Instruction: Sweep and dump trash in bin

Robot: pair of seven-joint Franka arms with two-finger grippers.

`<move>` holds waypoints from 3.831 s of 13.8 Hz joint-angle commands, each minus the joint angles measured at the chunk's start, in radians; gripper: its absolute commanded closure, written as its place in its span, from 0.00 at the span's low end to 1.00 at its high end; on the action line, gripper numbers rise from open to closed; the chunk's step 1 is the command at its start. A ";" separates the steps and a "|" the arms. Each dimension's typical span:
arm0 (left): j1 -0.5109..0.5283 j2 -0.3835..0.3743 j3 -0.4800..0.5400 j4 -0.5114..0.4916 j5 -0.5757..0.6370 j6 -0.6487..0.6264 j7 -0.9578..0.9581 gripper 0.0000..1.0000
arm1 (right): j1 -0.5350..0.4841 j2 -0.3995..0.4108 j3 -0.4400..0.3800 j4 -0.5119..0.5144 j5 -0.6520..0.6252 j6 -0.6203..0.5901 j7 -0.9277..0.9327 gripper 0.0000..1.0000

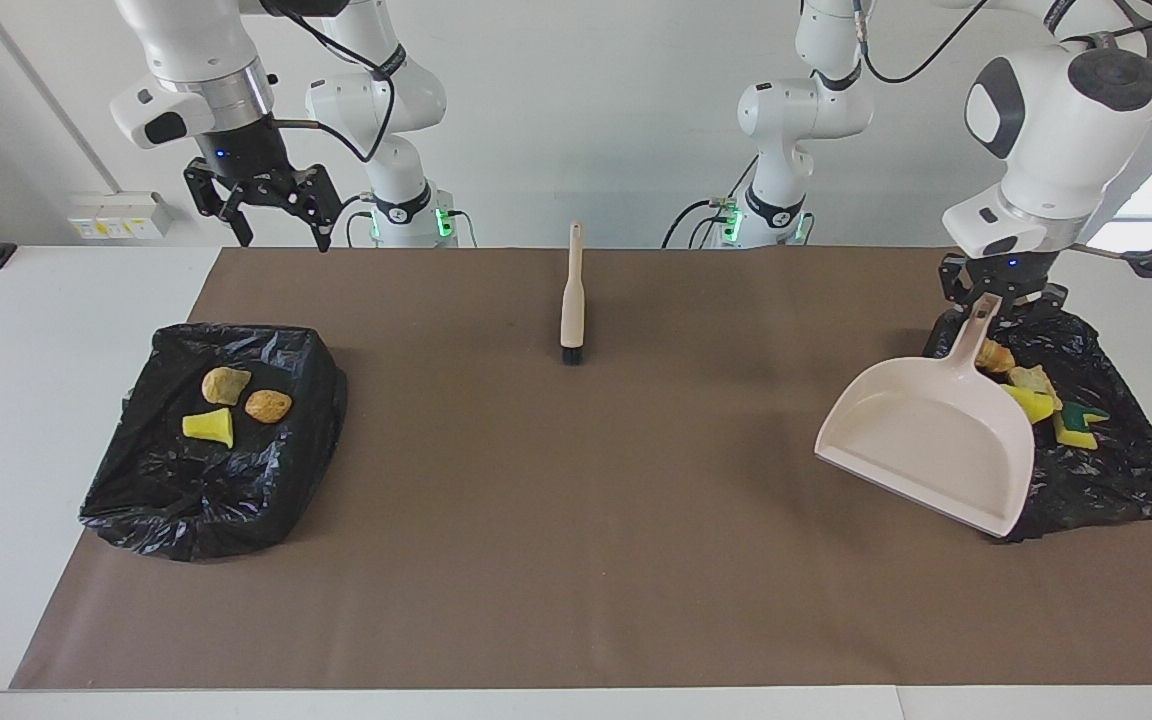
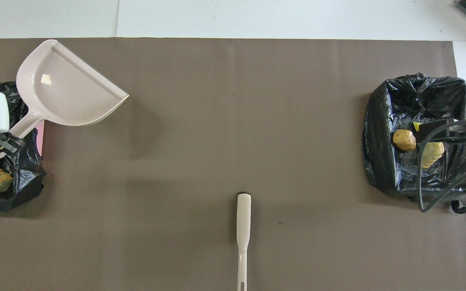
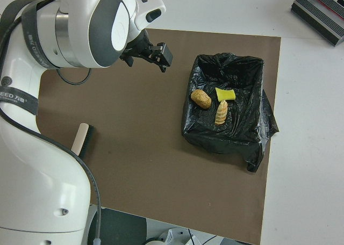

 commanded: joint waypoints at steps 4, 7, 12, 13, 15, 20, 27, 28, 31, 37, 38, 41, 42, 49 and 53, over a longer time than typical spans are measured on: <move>-0.248 0.082 0.017 0.005 -0.121 0.110 -0.447 1.00 | -0.015 -0.016 -0.030 0.001 0.007 -0.064 -0.056 0.00; -0.413 0.180 0.017 0.054 -0.132 0.136 -0.711 1.00 | -0.039 -0.019 -0.033 -0.006 0.007 -0.059 -0.044 0.00; -0.582 0.340 0.020 0.163 -0.186 0.206 -0.962 1.00 | -0.066 -0.017 -0.033 -0.006 -0.011 -0.057 -0.048 0.00; -0.587 0.372 0.020 0.209 -0.188 0.204 -0.997 1.00 | -0.066 -0.016 -0.033 -0.004 -0.013 -0.049 -0.057 0.00; -0.621 0.429 0.017 0.249 -0.188 0.228 -1.048 1.00 | -0.066 -0.014 -0.033 -0.006 -0.013 -0.007 -0.118 0.00; -0.666 0.569 0.017 0.349 -0.188 0.267 -1.113 1.00 | -0.061 -0.017 -0.030 -0.015 -0.013 -0.006 -0.176 0.00; -0.659 0.553 0.020 0.325 -0.201 0.266 -1.102 0.00 | -0.064 -0.023 -0.032 0.016 0.009 -0.054 -0.166 0.00; -0.652 0.515 0.023 0.299 -0.201 0.259 -1.101 0.00 | -0.064 -0.026 -0.027 0.030 0.012 -0.071 -0.163 0.00; -0.601 0.373 0.030 0.168 -0.200 0.247 -1.063 0.00 | -0.050 -0.039 -0.018 0.025 0.010 -0.072 -0.108 0.00; -0.372 0.156 0.032 0.051 -0.171 0.165 -0.765 0.00 | -0.047 -0.063 -0.006 0.002 0.029 -0.108 -0.105 0.00; -0.315 0.127 0.032 0.053 -0.171 0.132 -0.687 0.00 | -0.050 -0.063 -0.010 0.004 0.053 -0.121 -0.100 0.00; -0.152 0.067 0.034 0.074 -0.172 0.071 -0.448 0.00 | -0.055 -0.060 -0.010 0.010 0.043 -0.120 -0.094 0.00; -0.106 0.062 0.035 0.099 -0.172 0.033 -0.367 0.00 | -0.055 -0.060 -0.009 0.010 0.043 -0.120 -0.096 0.00; 0.035 0.056 0.040 0.356 -0.174 -0.340 -0.260 0.00 | -0.049 -0.062 -0.006 0.007 0.006 -0.118 -0.105 0.00; 0.037 0.050 0.040 0.494 -0.177 -0.504 -0.261 0.00 | -0.050 -0.060 -0.007 0.010 0.018 -0.120 -0.105 0.00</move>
